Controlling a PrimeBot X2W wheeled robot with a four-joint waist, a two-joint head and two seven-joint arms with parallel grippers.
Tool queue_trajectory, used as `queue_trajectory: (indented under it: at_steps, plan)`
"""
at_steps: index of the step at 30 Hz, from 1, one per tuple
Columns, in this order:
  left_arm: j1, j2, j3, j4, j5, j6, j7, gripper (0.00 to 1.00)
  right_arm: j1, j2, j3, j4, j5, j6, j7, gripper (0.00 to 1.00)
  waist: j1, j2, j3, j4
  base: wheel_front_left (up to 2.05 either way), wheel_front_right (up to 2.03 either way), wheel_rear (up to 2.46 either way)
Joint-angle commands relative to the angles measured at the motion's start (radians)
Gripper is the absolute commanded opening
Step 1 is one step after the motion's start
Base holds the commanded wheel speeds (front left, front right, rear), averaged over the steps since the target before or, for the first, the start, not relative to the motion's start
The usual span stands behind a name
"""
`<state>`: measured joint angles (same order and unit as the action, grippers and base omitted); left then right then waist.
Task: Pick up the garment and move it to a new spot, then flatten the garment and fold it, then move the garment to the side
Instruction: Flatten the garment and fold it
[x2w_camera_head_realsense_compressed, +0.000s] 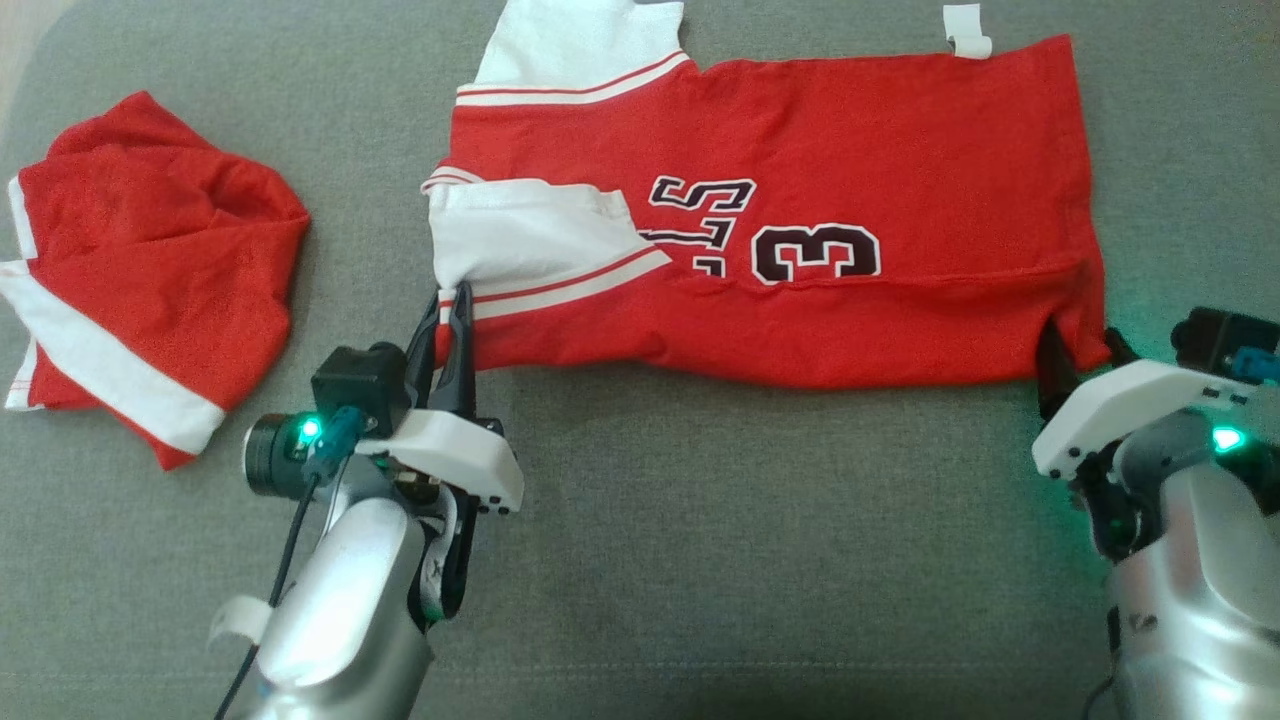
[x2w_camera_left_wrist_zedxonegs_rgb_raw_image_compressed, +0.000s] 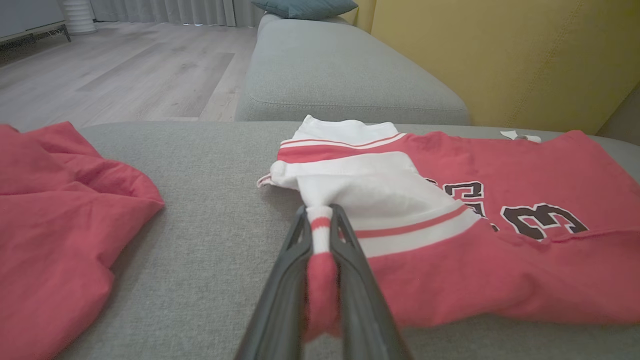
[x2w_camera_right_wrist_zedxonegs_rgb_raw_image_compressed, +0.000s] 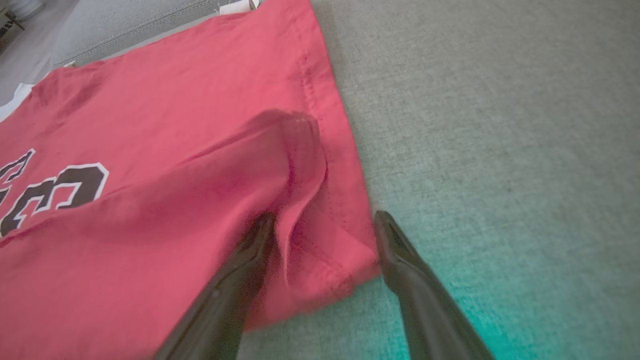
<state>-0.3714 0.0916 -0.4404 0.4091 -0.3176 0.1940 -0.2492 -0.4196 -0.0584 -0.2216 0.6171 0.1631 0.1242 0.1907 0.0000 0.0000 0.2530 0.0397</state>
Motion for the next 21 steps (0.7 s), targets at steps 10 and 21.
queue_trajectory:
  at_steps: [10, 21]
  plan:
    - [-0.035, 0.025, 0.026, -0.041, 0.005, 0.011, -0.003, 0.0, -0.069, -0.027, 0.028, 0.061, -0.003, 0.007, 0.024, 0.0, 0.0, 0.0, 0.005, -0.001, 0.0, 0.0, 0.0]
    - [-0.006, 0.049, 0.023, -0.035, -0.005, 0.018, 0.01, 0.0, -0.03, -0.061, 0.06, 0.077, 0.063, 0.007, 0.011, 0.0, 0.0, 0.0, -0.06, -0.028, 0.0, 0.0, 0.0]
